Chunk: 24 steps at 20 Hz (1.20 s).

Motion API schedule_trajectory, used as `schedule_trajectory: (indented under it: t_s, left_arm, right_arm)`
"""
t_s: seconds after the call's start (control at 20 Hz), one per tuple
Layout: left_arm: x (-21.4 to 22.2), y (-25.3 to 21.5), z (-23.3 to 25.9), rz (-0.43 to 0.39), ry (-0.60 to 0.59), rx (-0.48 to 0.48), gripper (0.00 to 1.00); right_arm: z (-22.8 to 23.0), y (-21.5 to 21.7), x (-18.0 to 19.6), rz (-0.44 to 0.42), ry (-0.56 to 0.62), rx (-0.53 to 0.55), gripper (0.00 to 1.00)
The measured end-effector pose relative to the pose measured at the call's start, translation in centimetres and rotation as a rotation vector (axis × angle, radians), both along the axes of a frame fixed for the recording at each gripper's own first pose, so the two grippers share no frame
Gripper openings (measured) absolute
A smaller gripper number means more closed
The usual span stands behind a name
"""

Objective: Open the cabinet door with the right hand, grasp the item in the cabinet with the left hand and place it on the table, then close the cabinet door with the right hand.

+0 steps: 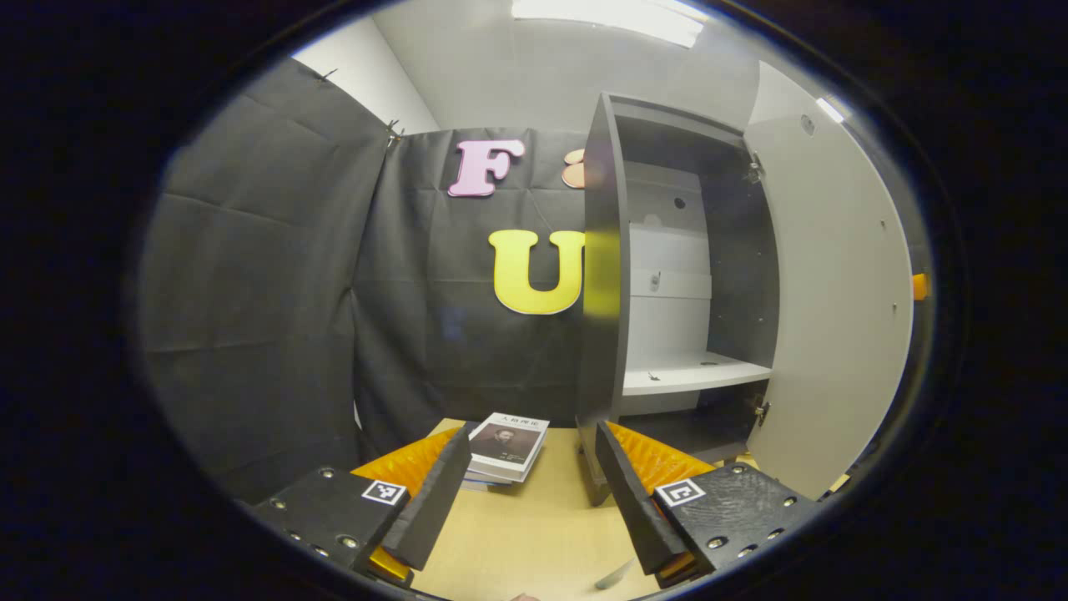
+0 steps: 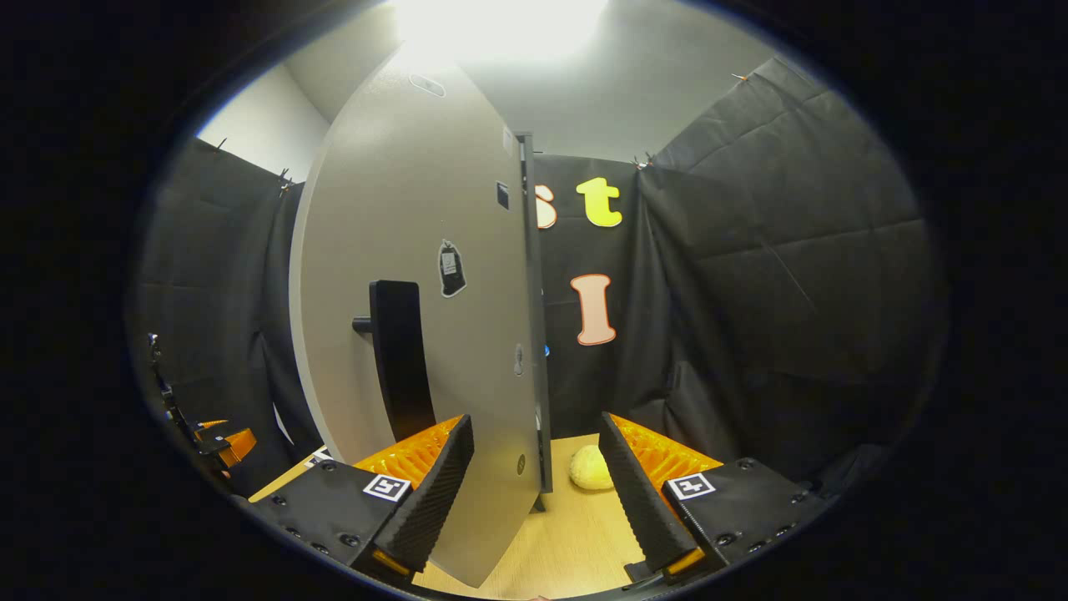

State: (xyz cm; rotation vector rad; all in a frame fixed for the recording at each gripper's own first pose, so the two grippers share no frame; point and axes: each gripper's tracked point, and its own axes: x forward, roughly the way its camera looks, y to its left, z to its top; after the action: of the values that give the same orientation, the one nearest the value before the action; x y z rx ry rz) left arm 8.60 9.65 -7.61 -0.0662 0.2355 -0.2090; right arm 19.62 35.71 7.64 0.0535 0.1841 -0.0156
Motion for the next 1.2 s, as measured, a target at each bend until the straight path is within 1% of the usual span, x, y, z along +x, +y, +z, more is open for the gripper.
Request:
schedule_trajectory:
  t_s: [0.1, 0.15, 0.2, 0.35, 0.4, 0.45, 0.5, 0.55, 0.75, 0.8, 0.85, 0.9, 0.95, 1.05, 1.2]
  left_arm:
    - [-0.1, 1.1, -0.2, 0.008, -0.001, 0.005, 0.93]
    - [-0.2, 1.7, -0.1, 0.012, -0.001, 0.009, 0.93]
    - [-0.2, 2.1, -0.3, 0.017, -0.001, 0.013, 0.93]
    - [-0.6, 4.0, -0.3, 0.036, -0.002, 0.020, 0.93]
    - [-0.7, 4.7, -0.4, 0.044, 0.000, 0.020, 0.90]
    - [-0.9, 5.3, -0.3, 0.052, 0.000, 0.020, 0.93]
    - [-1.0, 5.8, -0.3, 0.060, 0.001, 0.023, 0.95]
    - [-1.2, 6.4, -0.4, 0.068, 0.001, 0.027, 0.93]
    - [-1.5, 8.4, -0.3, 0.101, 0.004, 0.034, 0.93]
    - [-1.8, 8.8, -0.3, 0.110, 0.004, 0.033, 0.90]
    - [-1.8, 9.2, -0.3, 0.118, 0.003, 0.032, 0.93]
    - [-2.1, 9.6, -0.4, 0.126, 0.005, 0.035, 0.90]
    - [-2.1, 9.8, -0.7, 0.133, 0.008, 0.038, 0.93]
    - [-2.6, 10.3, -0.6, 0.147, 0.011, 0.045, 0.93]
    - [-2.9, 10.5, -0.6, 0.164, 0.017, 0.051, 0.93]
  right_arm:
    - [0.2, 1.3, 0.6, 0.015, -0.010, 0.011, 0.96]
    - [0.2, 2.2, 0.9, 0.023, -0.012, 0.019, 0.92]
    - [0.2, 2.8, 1.3, 0.030, -0.015, 0.031, 0.96]
    - [0.1, 4.5, 2.0, 0.052, -0.022, 0.058, 0.96]
    - [0.0, 5.2, 2.4, 0.064, -0.023, 0.062, 0.96]
    - [-0.1, 5.9, 2.9, 0.078, -0.026, 0.066, 0.92]
    - [-0.1, 6.6, 3.4, 0.093, -0.027, 0.070, 0.97]
    - [-0.3, 7.4, 3.9, 0.111, -0.027, 0.075, 0.97]
    - [-0.7, 11.0, 5.9, 0.189, -0.022, 0.088, 0.98]
    - [-0.9, 11.8, 6.4, 0.211, -0.028, 0.086, 0.98]
    - [-1.0, 12.8, 6.7, 0.225, -0.034, 0.079, 0.98]
    - [-1.2, 13.5, 7.1, 0.234, -0.039, 0.070, 0.98]
    - [-1.5, 14.2, 7.5, 0.246, -0.038, 0.067, 0.97]
    - [-2.2, 15.8, 8.1, 0.276, -0.037, 0.079, 0.97]
    - [-2.5, 16.4, 9.6, 0.302, -0.040, 0.080, 0.98]
